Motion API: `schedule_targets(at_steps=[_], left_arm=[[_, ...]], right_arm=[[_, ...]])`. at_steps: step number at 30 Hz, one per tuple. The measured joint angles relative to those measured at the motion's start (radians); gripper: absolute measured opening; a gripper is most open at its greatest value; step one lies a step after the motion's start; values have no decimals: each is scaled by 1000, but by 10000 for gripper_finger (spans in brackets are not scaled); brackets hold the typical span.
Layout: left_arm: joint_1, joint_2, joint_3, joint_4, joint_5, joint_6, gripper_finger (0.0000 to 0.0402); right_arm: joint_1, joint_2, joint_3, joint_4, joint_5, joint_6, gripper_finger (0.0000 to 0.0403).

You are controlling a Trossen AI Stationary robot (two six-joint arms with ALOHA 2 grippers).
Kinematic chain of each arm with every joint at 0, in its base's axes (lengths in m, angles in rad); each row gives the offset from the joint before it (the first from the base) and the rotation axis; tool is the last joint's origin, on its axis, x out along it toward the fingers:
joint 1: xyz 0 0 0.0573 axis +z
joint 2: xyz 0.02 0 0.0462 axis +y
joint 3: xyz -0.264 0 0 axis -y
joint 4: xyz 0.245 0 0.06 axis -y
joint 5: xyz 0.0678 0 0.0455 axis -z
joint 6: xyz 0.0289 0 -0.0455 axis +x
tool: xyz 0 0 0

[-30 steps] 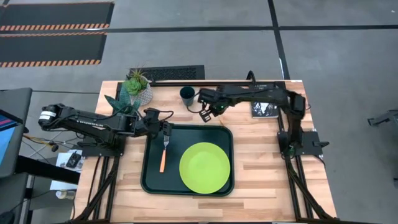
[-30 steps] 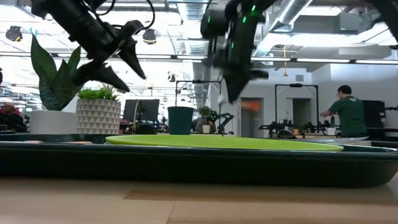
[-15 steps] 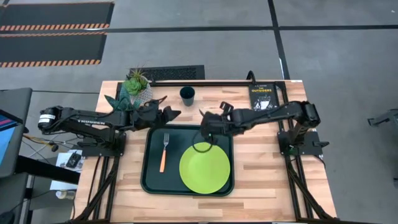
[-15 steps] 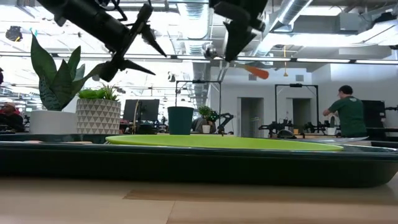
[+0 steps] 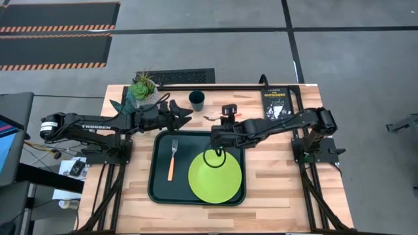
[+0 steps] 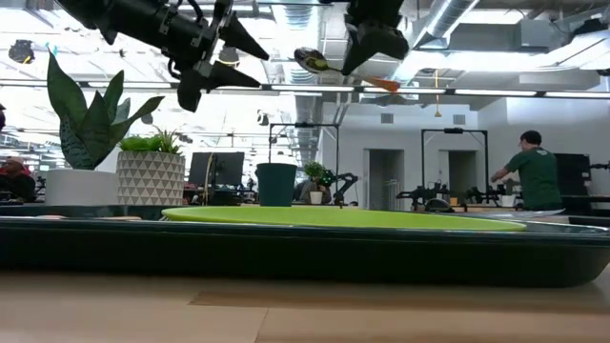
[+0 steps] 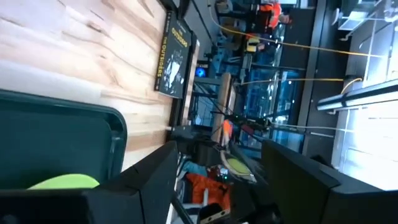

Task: Pick and place plate/cup/fork/spoon on tray
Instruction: Put the orange spoon on the black tray to the left of the green plate

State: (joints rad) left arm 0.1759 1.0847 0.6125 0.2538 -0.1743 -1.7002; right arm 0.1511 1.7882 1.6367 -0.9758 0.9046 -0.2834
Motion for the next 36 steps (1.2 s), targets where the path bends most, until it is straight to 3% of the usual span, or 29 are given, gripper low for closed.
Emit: schedule_targets(at_steps=[11,29,36], left_arm=[[9,16,0,-1,53,-105,219],[-20,16,0,141,48,-193,219],[-36,16,0,165,39,-203,219]], right_arm=[[-5,0,0,191,38,-364,2],[-24,1,0,247,36,-432,3],[-36,1,0,256,-17,-459,3]])
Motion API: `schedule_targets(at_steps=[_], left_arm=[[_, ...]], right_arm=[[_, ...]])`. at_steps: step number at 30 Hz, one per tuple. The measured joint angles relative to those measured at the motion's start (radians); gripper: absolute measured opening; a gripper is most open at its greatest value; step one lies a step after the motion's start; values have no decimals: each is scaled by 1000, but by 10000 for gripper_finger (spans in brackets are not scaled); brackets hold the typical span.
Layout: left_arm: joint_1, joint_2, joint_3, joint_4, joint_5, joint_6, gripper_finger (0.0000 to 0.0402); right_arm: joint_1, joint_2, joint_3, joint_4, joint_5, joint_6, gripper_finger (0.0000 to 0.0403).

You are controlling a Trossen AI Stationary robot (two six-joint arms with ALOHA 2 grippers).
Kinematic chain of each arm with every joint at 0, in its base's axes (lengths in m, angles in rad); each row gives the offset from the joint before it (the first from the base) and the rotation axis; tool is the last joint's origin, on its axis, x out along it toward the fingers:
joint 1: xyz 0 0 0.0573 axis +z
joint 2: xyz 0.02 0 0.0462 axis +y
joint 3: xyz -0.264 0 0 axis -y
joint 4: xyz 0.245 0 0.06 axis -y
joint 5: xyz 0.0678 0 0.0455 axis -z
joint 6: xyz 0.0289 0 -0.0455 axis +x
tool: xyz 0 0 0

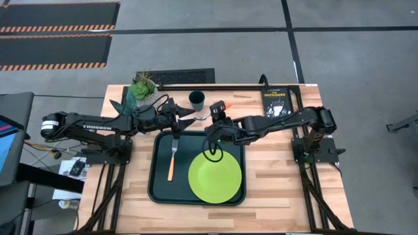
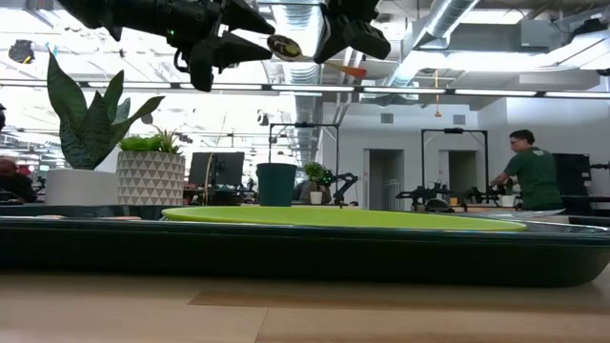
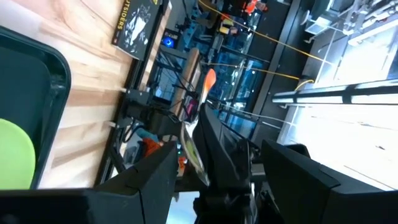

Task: Pick and place plate/cup/fork/spoon on tray
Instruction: Put the orange spoon on the black tray to the left of the green plate

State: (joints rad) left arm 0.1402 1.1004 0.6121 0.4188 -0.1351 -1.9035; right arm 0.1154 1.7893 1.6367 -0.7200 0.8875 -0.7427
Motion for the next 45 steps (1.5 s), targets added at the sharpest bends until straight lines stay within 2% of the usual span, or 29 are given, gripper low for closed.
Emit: schedule_targets(at_steps=[10,13,19,24,35,45], left_arm=[[1,0,0,-11,18,13,211],[1,0,0,-11,19,18,188],[1,6,0,-8,18,37,131],[0,20,0,-3,27,34,105],[0,60,2,27,44,25,99],[1,60,1,27,19,30,99]], right_arm=[[-3,0,0,23,-9,-52,3],[-6,0,0,23,-43,-52,3],[-7,0,0,27,-47,-52,3],[-15,0,0,26,-50,-72,3],[-40,0,-1,31,-57,-105,3],[-31,0,-1,32,-58,-105,3]])
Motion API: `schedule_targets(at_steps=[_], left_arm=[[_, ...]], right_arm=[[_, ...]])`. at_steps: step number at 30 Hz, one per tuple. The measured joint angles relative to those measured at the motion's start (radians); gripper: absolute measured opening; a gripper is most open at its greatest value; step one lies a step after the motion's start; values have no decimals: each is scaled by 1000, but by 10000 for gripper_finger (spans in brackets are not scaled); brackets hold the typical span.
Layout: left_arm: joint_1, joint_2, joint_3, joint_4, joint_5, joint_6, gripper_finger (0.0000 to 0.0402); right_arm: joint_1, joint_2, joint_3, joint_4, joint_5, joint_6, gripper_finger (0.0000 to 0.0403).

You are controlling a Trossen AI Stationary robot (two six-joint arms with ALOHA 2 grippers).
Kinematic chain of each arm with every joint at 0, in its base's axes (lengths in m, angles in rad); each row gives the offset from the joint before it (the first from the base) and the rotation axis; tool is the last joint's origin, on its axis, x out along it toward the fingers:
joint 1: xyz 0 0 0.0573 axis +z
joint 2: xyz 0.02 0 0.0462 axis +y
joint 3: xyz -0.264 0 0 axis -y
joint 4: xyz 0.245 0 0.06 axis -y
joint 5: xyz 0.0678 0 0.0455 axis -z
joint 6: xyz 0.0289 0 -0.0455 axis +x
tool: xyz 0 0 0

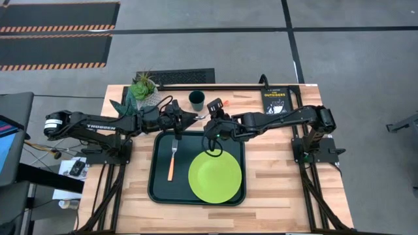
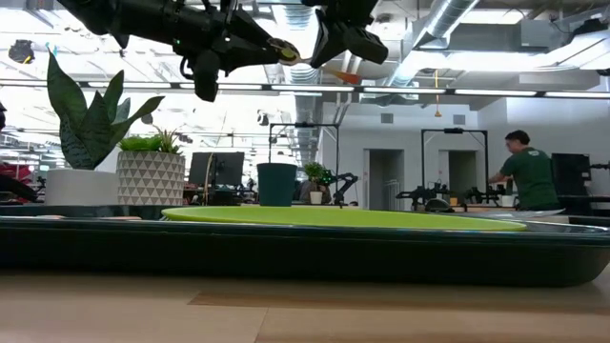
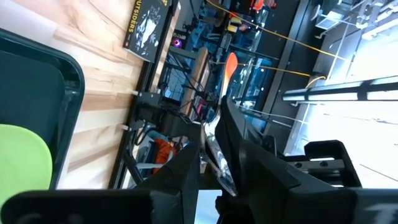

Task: Pick and place plate/cup/fork/spoon on tray
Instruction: Put the orange spoon on the black tray to the left of the green plate

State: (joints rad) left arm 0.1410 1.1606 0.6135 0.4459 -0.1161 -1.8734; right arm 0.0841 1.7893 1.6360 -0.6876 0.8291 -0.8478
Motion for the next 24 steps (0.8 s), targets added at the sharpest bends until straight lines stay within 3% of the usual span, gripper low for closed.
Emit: schedule_targets(at_steps=[15,24], left_arm=[[-1,0,0,39,15,6,96],[-1,0,0,27,25,10,56]], right_arm=[[-15,0,0,0,-24,1,3],[-14,0,0,-1,-20,-18,3]])
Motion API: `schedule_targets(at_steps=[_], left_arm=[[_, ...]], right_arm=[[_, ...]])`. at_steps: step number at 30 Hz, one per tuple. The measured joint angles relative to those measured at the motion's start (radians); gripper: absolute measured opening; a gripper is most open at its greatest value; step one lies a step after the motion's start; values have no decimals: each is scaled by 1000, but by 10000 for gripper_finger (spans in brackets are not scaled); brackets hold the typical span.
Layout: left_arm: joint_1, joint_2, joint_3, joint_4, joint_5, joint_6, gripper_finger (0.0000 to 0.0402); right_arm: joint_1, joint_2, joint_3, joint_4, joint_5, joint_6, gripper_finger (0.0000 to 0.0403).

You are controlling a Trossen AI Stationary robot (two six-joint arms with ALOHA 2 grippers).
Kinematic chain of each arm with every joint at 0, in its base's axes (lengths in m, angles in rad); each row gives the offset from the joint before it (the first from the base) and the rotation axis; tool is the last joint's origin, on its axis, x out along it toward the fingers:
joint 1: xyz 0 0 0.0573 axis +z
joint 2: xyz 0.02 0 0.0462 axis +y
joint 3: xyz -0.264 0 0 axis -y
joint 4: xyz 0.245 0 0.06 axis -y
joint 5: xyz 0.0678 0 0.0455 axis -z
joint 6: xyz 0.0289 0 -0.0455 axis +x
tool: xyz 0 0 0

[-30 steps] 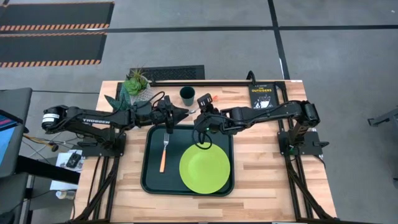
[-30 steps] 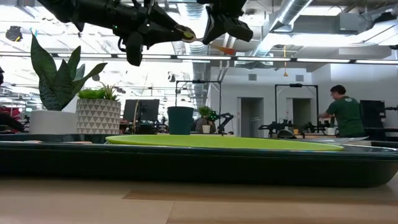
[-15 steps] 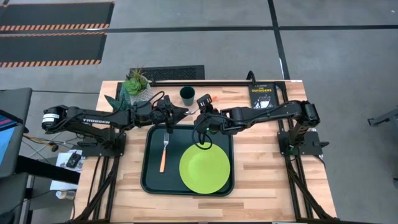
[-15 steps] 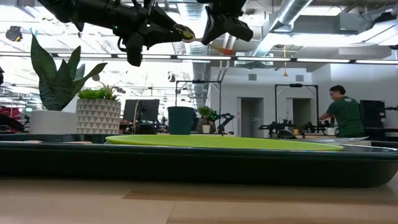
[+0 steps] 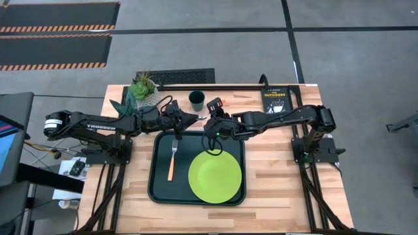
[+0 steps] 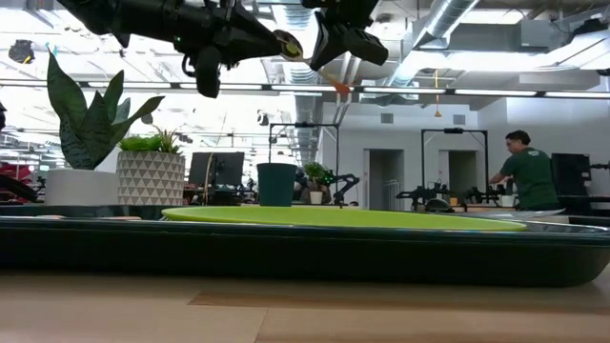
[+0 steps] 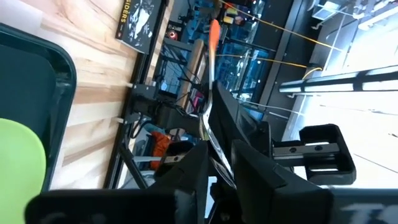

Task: Pick and place plate/cup/fork/spoon on tray
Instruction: Put the orange spoon on the black tray to the left of the green plate

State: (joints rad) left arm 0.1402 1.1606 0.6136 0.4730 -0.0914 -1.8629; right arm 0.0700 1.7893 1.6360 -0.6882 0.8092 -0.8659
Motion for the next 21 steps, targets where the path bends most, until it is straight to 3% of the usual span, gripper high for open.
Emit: schedule_targets(at_steps=[8,21], left_arm=[[0,0,0,-18,-26,20,52],[0,0,0,14,-29,34,143]], right_arm=[[0,0,0,-3,3,0,3],[-14,0,0,1,2,-7,3]])
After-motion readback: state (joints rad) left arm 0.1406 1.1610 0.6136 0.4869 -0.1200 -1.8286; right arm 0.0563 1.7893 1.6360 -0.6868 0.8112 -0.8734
